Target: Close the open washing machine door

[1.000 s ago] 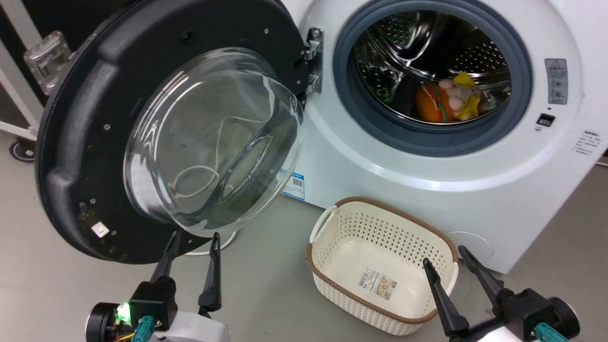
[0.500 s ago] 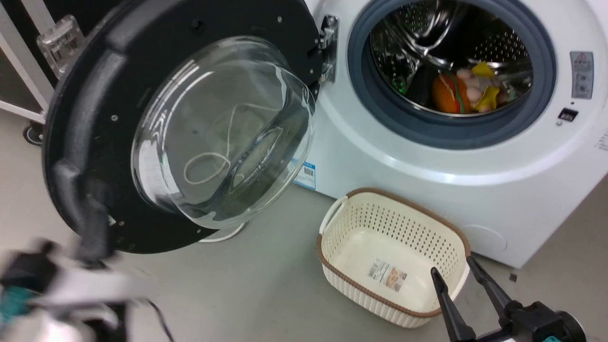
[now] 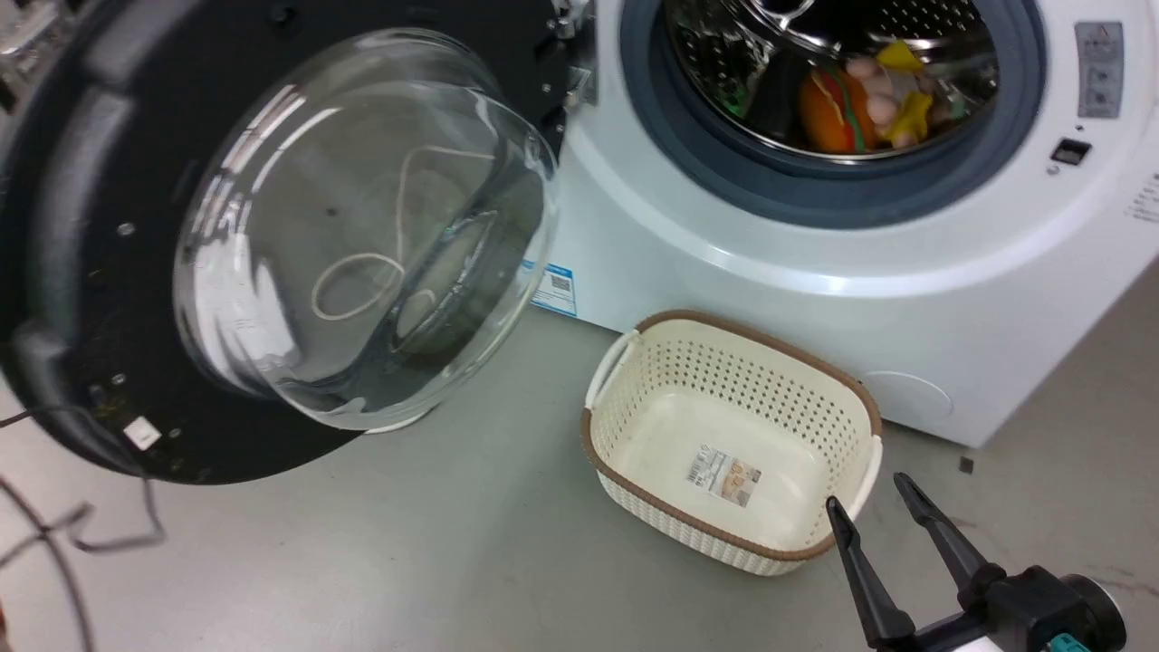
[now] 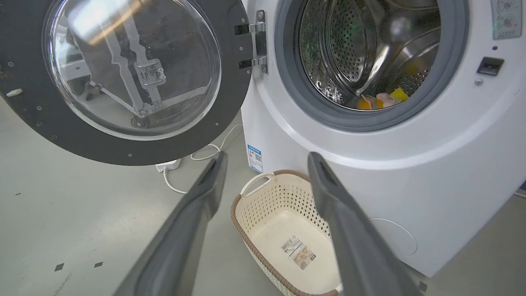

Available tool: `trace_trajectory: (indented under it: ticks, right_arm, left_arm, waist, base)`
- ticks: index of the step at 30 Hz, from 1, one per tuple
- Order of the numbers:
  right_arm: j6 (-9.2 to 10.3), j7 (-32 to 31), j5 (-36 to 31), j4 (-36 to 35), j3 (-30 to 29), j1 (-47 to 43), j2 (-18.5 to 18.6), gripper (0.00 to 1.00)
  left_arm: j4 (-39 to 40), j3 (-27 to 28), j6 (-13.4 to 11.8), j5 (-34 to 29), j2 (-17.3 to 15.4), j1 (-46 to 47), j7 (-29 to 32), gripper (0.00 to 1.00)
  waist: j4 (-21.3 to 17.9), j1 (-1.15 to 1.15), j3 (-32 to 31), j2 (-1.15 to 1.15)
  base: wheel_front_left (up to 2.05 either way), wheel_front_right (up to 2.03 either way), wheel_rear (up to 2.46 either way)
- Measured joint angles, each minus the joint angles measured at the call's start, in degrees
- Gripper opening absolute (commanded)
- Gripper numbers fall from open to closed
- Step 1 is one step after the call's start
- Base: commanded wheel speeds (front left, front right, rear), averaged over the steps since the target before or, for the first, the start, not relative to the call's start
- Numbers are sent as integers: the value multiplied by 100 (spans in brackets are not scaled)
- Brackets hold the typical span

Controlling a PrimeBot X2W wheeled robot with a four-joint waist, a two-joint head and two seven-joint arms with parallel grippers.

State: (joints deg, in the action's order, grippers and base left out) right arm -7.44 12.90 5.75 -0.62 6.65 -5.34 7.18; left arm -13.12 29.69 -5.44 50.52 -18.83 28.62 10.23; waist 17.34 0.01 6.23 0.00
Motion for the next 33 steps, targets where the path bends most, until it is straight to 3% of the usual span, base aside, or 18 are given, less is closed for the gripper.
trace_trajectory:
  ticks: [5,10,18,26,33]
  right_arm:
    - [0,41,55,42,24,3,64,100]
    - [0,108,96,75,38,4,88,100]
    - [0,160,129,187,37,-9,53,100]
    - [0,183,109,283,-204,-65,-115,100]
    - [0,185,-9,285,-475,-111,-200,100]
  left_arm:
    - [-711,350,-335,1001,-200,314,1161,0]
    - [-896,402,-338,1725,-387,311,2375,0]
    - [-378,256,-246,2613,-274,47,3835,0]
    - [552,-305,-286,2928,364,-905,4883,0]
    - [1527,-870,-401,2984,1230,-1702,5024,0]
  waist:
    - [-86,0,88,0]
    - [-95,0,83,0]
    - [-13,-1,-146,0]
    - [-35,-2,-601,0]
    - [-196,-2,-782,0]
  base:
    - [0,0,0]
    - [0,0,0]
    - [0,0,0]
    - [0,0,0]
    - [0,0,0]
